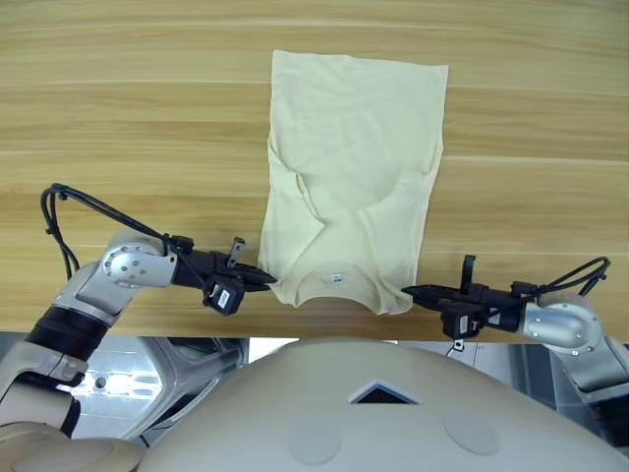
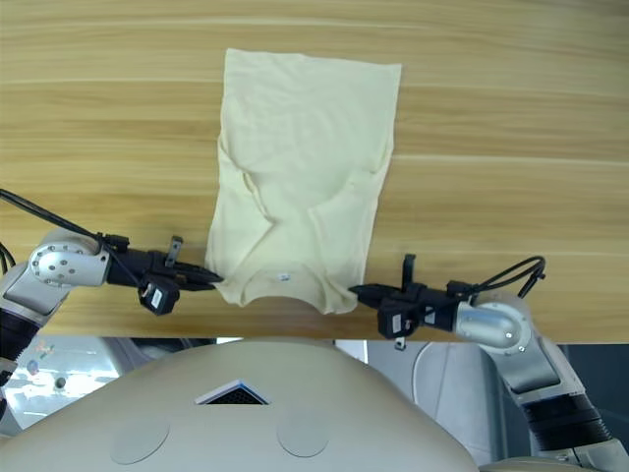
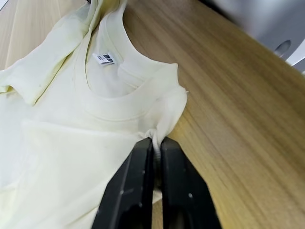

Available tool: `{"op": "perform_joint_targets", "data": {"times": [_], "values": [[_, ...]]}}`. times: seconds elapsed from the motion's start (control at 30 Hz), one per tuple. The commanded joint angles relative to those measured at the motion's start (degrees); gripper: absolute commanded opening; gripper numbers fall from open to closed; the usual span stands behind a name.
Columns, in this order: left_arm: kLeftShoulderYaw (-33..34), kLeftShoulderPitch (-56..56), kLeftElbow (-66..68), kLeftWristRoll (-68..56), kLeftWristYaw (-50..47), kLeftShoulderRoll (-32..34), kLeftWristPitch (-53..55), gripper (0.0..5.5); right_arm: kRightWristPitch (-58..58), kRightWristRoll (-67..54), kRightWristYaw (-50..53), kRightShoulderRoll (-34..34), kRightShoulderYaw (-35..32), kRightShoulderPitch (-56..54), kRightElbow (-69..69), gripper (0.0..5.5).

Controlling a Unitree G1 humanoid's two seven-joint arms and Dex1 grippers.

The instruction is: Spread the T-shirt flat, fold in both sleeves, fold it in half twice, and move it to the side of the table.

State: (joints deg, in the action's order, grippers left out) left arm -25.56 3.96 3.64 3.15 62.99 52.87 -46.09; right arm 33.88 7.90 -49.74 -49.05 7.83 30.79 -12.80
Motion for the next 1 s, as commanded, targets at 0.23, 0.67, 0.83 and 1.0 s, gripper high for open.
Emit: {"op": "perform_joint_targets", "data": {"times": [0.23,0.67,0.83,1.0], "values": [[5.4,-2.46,-5.35,-13.35,2.17,3.08,3.42,0.06,1.44,-9.41,-1.66,-6.49,-6.64,1.72,-6.34,0.0],[11.77,3.64,-13.52,-19.47,4.46,9.14,3.26,0.06,3.69,-20.19,-7.31,-12.06,-16.36,7.2,-10.94,0.0],[13.03,7.56,-19.6,-24.58,5.34,11.16,4.26,0.06,6.34,-23.21,-10.72,-12.36,-19.37,10.13,-10.53,0.0],[15.13,10.6,-25.22,-28.89,5.25,11.38,6.97,0.06,8.16,-28.28,-14.26,-12.37,-22.76,13.09,-12.29,0.0]]}}
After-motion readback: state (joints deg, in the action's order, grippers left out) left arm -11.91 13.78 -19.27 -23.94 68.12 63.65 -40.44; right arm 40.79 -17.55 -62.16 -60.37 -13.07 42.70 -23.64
